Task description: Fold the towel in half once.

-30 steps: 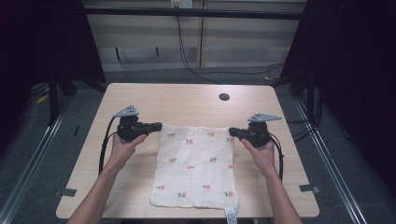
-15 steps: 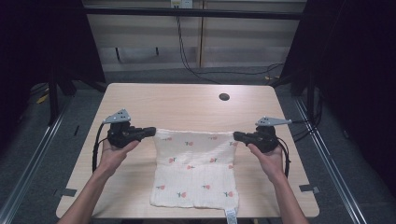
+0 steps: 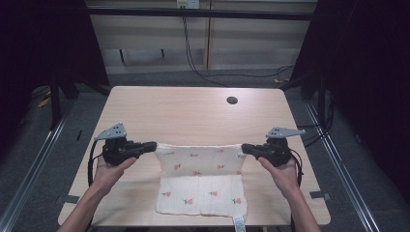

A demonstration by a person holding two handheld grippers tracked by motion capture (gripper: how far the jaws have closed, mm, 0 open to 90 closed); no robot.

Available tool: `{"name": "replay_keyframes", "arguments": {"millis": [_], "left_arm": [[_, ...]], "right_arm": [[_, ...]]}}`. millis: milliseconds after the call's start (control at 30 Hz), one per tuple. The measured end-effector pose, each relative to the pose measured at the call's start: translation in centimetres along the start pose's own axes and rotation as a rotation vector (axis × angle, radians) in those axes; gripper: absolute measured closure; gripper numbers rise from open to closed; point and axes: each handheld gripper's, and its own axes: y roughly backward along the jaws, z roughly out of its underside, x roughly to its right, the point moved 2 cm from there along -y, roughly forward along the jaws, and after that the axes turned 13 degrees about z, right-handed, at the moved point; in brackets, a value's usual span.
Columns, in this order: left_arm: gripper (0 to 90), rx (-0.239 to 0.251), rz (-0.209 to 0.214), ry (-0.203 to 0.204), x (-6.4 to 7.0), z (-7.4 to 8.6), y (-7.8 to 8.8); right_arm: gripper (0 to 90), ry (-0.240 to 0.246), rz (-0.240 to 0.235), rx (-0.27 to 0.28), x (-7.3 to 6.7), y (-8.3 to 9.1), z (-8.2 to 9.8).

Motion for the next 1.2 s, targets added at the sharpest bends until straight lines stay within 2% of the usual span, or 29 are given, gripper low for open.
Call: {"name": "replay_keyframes", "arguments": {"millis": [67,100,167,233,400,600,700,733,867,900,1000,1067,1100,1200], "left_arm": [[88.7,-0.007,-0.002,-0.001,0.4,0.3,0.1],[88.8,-0.012,0.011,0.001,0.6,0.5,0.2],[88.8,-0.031,0.000,-0.021,1.1,0.6,0.2],[88.8,-0.045,0.015,-0.022,1.6,0.6,0.3],[88.8,-0.041,0.027,-0.004,2.0,1.3,0.5],[88.7,-0.046,0.028,-0.029,3.0,1.4,1.1],[88.8,-0.072,0.036,-0.018,3.3,2.4,0.9],[88.8,-0.103,0.043,-0.007,3.4,3.3,0.6],[88.8,-0.114,0.053,0.019,3.3,4.3,0.6],[88.7,-0.122,0.053,0.021,3.3,4.6,0.5],[88.7,-0.129,0.056,0.027,3.4,5.0,0.3],[88.7,-0.141,0.077,0.034,3.6,5.4,-0.1],[88.6,-0.159,0.079,0.028,3.8,5.7,-0.3],[88.6,-0.210,0.124,0.034,4.3,7.0,-0.9]], "right_arm": [[86.9,0.009,-0.002,-0.005,-0.1,0.5,0.1],[87.0,0.008,-0.004,-0.005,-0.3,0.8,0.2],[86.9,0.019,-0.001,-0.009,-0.5,1.2,0.3],[86.8,0.027,-0.004,-0.014,-0.8,1.6,0.4],[86.8,0.033,-0.009,-0.020,-1.5,2.2,1.2],[86.8,0.051,-0.034,-0.032,-2.6,3.2,2.4],[86.7,0.037,-0.045,-0.040,-2.7,3.1,3.1],[86.7,0.034,-0.051,-0.056,-2.7,3.0,3.7],[86.7,0.045,-0.058,-0.083,-3.2,3.1,4.5],[86.6,0.067,-0.063,-0.103,-3.6,3.1,5.0],[86.3,0.070,-0.070,-0.114,-4.0,3.2,5.5],[85.7,0.077,-0.063,-0.123,-4.2,3.2,6.0],[85.4,0.075,-0.068,-0.128,-4.3,3.1,6.6],[85.4,0.062,-0.075,-0.132,-4.4,3.1,7.6]]}}
